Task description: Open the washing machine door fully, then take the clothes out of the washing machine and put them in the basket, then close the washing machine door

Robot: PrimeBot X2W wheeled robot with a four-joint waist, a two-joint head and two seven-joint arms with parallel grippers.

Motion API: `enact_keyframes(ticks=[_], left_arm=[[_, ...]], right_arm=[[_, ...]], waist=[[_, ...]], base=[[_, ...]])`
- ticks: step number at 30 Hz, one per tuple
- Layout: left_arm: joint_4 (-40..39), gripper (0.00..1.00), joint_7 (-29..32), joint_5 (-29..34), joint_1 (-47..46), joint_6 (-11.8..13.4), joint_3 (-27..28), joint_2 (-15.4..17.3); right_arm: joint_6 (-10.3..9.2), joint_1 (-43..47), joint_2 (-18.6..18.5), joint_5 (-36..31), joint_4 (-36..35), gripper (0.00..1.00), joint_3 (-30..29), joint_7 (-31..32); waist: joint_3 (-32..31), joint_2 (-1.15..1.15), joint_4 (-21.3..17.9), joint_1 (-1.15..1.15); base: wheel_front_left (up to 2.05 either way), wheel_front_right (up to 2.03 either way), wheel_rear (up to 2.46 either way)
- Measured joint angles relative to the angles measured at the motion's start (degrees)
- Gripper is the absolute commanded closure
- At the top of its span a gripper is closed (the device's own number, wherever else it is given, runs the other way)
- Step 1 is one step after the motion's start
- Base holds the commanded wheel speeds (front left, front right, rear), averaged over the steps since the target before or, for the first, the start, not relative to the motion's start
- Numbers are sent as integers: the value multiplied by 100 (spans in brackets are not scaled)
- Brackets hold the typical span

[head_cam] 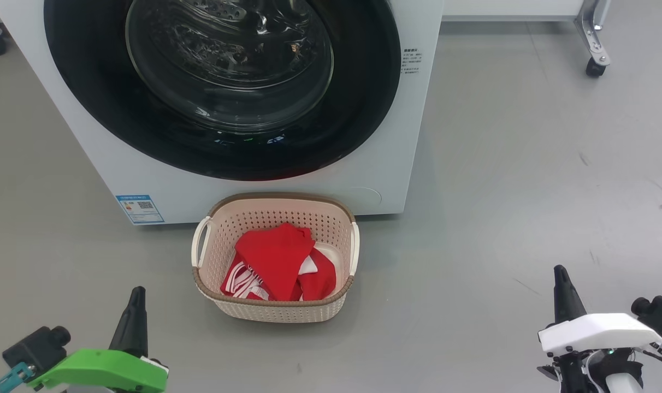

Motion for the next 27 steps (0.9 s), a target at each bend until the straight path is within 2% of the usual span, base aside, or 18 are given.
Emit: enact_keyframes(ticks=[27], left_arm=[[380,100,352,-1968,-251,-199,374,-60]], right_arm=[[294,-213,-51,2049,274,100,-398,408]], waist=[[-122,0,-128,0]], base=[[0,0,0]])
